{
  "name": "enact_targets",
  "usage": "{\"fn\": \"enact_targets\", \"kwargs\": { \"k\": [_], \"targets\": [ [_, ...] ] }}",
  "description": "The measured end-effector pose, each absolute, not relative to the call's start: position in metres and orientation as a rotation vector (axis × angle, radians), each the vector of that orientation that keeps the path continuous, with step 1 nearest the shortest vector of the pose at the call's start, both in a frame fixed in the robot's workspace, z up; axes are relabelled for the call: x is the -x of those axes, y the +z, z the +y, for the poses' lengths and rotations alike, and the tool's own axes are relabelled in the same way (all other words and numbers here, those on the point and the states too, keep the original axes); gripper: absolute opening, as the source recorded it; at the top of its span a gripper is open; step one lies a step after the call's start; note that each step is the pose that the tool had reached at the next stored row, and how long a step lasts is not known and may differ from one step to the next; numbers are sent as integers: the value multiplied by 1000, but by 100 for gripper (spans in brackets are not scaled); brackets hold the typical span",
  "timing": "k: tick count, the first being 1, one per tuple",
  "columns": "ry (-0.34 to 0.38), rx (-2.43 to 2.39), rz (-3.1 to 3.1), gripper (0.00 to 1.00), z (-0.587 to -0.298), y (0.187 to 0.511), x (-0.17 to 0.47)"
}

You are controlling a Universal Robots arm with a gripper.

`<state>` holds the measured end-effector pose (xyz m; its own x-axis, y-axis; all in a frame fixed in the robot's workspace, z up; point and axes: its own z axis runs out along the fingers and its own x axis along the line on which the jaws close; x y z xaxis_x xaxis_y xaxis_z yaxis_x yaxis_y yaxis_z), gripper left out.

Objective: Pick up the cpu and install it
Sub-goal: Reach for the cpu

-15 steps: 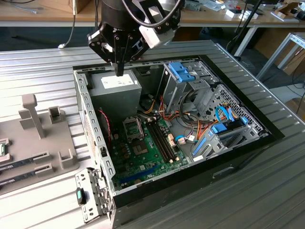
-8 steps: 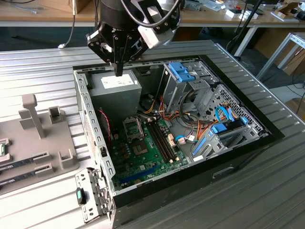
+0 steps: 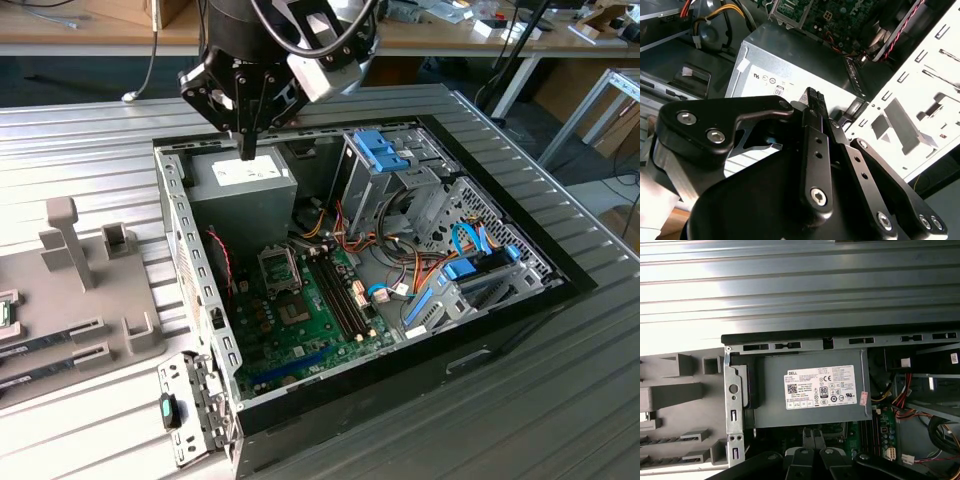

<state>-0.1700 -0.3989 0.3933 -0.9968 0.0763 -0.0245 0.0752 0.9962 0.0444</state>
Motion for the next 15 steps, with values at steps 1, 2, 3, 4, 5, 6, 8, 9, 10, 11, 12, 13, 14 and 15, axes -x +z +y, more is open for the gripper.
{"fn": "enact_targets", "kwargs": {
  "k": [1,2,3,4,5,6,8,9,10,11,12,13,14,15],
  "targets": [
    [68,-118,3112,11,-399,393,170],
    [68,-118,3112,11,-399,393,170],
    [68,-118,3113,11,-399,393,171],
    [68,-118,3113,11,-399,393,171],
    [68,-118,3112,11,-399,393,171],
    [68,-118,3112,11,-399,393,171],
    [68,-118,3113,11,-399,393,171],
    [68,-118,3112,11,-399,393,172],
    [68,-118,3112,11,-399,393,173],
    [68,-118,3112,11,-399,393,174],
    [68,-118,3113,11,-399,393,175],
    [68,-118,3113,11,-399,393,176],
    [68,-118,3112,11,-399,393,177],
    [68,-118,3112,11,-399,393,178]
  ]
}}
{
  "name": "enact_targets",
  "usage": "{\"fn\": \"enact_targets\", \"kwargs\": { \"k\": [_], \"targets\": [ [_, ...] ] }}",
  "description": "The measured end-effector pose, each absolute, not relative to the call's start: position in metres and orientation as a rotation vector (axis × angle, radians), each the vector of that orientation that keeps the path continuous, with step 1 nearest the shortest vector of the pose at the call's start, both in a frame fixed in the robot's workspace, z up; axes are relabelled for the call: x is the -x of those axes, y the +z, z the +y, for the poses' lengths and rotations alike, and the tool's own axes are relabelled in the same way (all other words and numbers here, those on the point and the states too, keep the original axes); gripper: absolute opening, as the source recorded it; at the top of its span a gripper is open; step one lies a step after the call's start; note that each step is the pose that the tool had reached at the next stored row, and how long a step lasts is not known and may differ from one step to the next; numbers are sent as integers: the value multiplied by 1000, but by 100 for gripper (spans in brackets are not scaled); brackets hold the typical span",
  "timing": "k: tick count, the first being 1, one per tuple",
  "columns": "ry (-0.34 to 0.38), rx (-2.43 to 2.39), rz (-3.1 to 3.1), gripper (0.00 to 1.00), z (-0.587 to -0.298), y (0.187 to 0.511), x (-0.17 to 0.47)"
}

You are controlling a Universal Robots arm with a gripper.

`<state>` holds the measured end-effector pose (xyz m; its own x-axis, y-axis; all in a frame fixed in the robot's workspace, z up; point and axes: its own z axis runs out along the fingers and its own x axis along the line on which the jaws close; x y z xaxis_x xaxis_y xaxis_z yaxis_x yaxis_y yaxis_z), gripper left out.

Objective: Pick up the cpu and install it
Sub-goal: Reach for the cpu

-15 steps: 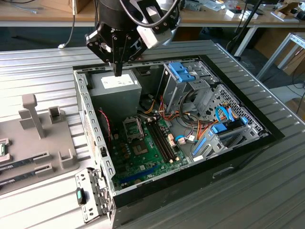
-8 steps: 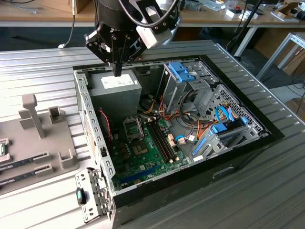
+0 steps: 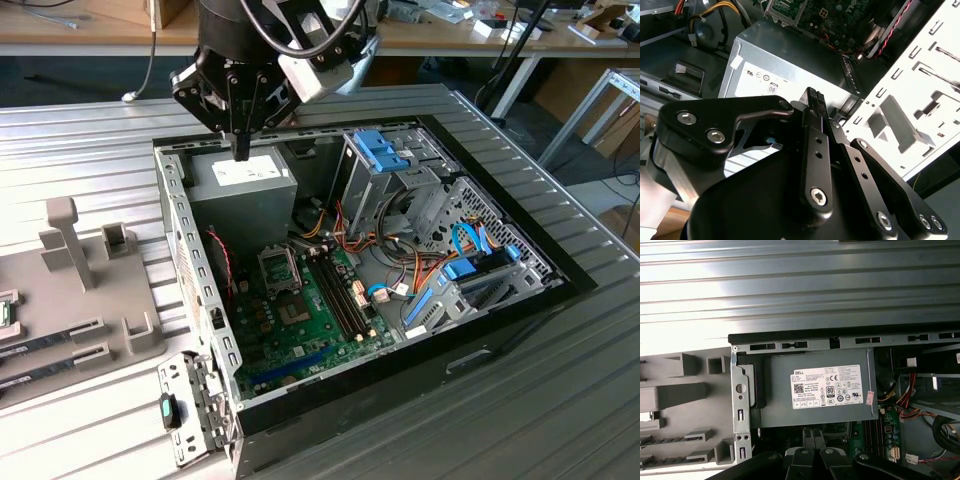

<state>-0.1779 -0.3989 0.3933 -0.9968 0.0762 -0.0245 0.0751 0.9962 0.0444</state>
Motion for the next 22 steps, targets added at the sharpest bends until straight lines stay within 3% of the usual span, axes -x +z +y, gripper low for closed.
{"fn": "enact_targets", "kwargs": {
  "k": [22],
  "targets": [
    [68,-118,3113,11,-399,393,191]
  ]
}}
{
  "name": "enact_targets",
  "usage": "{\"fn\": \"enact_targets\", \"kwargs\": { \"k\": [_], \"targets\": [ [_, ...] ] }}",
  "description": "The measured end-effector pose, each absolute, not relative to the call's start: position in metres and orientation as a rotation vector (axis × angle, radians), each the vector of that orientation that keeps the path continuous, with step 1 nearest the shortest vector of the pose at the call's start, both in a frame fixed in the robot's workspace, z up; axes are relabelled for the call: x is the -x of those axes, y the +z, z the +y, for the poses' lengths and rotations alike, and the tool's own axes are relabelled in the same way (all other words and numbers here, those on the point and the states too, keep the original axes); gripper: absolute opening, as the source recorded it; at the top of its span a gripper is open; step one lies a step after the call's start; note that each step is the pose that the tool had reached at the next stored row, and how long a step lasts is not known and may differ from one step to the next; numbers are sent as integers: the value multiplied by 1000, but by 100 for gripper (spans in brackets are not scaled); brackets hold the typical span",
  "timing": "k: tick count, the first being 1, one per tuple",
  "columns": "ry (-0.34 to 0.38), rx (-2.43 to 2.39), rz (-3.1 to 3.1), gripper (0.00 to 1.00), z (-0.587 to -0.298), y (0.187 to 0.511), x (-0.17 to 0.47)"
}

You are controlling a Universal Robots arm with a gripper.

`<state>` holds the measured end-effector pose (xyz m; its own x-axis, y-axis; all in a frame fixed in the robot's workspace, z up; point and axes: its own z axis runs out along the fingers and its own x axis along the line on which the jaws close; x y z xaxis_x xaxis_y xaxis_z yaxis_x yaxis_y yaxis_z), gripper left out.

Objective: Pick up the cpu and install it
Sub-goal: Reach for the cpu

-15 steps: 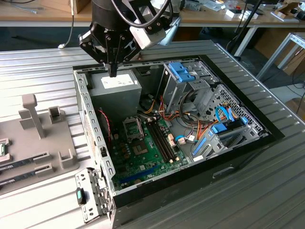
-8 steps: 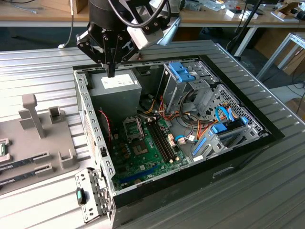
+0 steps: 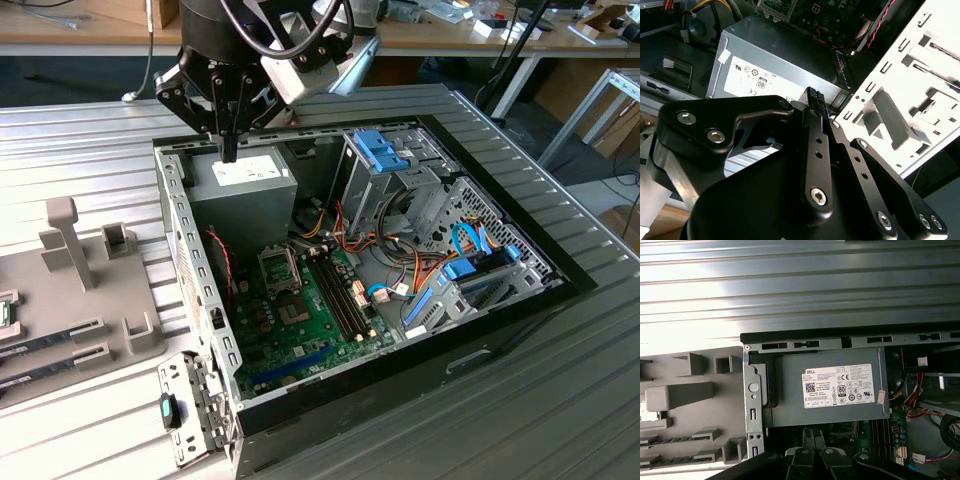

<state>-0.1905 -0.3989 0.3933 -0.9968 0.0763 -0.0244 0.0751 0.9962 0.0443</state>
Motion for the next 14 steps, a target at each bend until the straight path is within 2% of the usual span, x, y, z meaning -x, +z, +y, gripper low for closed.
{"fn": "enact_targets", "kwargs": {
  "k": [14],
  "targets": [
    [68,-118,3113,11,-399,393,203]
  ]
}}
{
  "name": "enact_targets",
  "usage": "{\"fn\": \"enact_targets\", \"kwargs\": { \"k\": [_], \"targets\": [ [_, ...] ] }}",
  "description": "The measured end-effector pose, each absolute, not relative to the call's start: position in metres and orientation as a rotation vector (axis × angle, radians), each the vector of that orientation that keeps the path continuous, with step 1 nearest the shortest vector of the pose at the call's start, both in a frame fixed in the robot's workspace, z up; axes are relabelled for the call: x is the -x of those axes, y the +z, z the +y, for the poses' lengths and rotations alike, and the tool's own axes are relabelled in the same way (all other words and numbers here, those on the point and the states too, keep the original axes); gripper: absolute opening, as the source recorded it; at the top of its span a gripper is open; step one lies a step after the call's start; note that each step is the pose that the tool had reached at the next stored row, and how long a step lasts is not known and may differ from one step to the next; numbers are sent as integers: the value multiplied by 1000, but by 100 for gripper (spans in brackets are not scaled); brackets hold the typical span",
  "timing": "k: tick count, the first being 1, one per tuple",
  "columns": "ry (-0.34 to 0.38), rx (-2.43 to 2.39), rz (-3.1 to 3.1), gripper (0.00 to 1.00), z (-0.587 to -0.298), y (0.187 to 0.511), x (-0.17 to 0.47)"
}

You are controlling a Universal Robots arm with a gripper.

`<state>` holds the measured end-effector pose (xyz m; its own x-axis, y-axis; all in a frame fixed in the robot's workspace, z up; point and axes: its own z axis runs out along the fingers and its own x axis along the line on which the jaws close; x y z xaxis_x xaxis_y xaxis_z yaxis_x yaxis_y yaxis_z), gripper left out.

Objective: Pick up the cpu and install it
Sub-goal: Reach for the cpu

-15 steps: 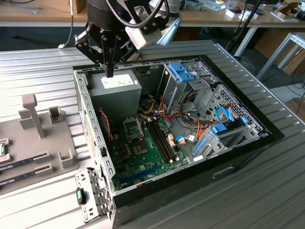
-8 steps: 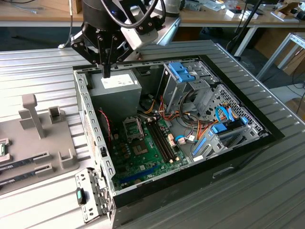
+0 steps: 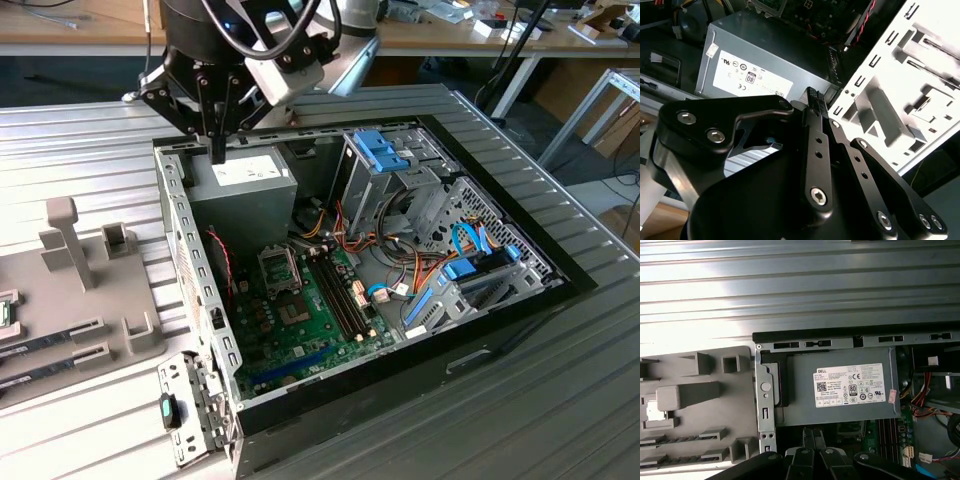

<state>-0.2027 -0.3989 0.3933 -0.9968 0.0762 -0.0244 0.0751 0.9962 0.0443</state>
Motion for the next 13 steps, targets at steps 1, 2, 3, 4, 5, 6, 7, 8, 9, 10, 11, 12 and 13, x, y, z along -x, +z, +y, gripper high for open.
{"fn": "enact_targets", "kwargs": {
  "k": [1,2,3,4,5,6,7,8,9,10,11,12,13],
  "targets": [
    [68,-118,3113,11,-399,393,204],
    [68,-118,3113,11,-399,393,204],
    [68,-118,3113,11,-399,393,205],
    [68,-118,3112,11,-399,393,206],
    [68,-118,3112,11,-399,393,207],
    [68,-118,3112,11,-399,393,208],
    [68,-118,3113,11,-399,393,209],
    [68,-118,3112,11,-399,393,210],
    [68,-118,3113,11,-399,393,211],
    [68,-118,3112,11,-399,393,212],
    [68,-118,3113,11,-399,393,212],
    [68,-118,3112,11,-399,393,214],
    [68,-118,3113,11,-399,393,215]
  ]
}}
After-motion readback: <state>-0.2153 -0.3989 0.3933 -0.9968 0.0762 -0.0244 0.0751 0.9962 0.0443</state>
